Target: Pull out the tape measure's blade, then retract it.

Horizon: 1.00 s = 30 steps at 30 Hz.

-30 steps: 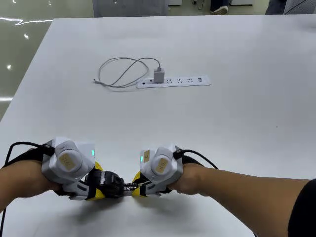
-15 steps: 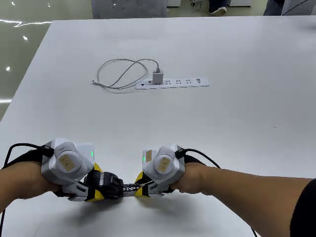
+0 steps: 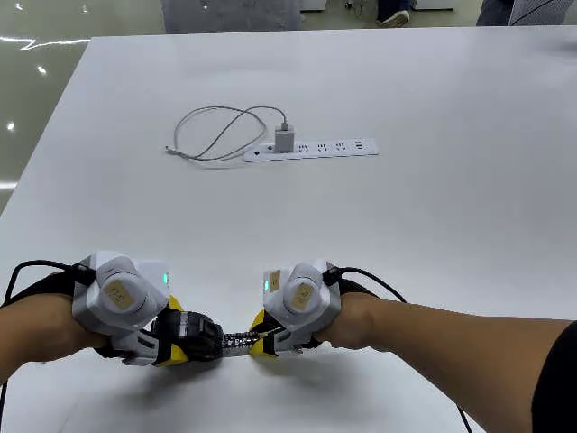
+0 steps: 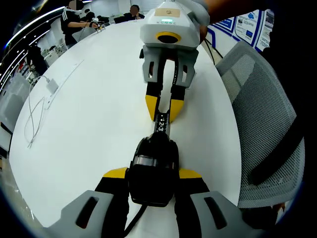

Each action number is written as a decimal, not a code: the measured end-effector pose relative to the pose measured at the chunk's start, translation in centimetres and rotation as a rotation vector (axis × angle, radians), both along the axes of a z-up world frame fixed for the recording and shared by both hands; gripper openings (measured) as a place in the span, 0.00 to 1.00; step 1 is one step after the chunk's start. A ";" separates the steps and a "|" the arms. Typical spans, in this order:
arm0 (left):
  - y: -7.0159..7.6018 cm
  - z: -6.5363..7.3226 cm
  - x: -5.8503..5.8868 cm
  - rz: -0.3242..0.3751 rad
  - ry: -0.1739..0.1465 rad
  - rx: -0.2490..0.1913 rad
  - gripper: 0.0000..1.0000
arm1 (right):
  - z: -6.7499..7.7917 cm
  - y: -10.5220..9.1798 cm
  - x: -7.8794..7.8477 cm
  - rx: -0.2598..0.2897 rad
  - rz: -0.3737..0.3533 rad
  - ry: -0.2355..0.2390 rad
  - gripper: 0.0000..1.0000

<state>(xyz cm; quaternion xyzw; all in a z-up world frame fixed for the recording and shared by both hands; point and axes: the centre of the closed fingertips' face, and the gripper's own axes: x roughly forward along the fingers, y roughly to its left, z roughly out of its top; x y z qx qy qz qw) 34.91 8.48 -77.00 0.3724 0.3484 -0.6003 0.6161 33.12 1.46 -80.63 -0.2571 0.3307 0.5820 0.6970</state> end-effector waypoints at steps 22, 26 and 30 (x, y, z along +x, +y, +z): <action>0.0 0.0 0.1 0.007 0.000 0.003 0.30 | 0.0 -1.3 -0.1 -0.007 -0.013 -0.003 0.09; 0.0 -0.1 0.1 0.004 0.001 0.001 0.30 | 0.0 -1.4 -0.1 -0.015 -0.008 -0.006 0.09; 0.0 0.0 0.0 0.003 -0.005 -0.004 0.30 | -0.1 -1.6 -0.2 -0.014 -0.013 -0.003 0.10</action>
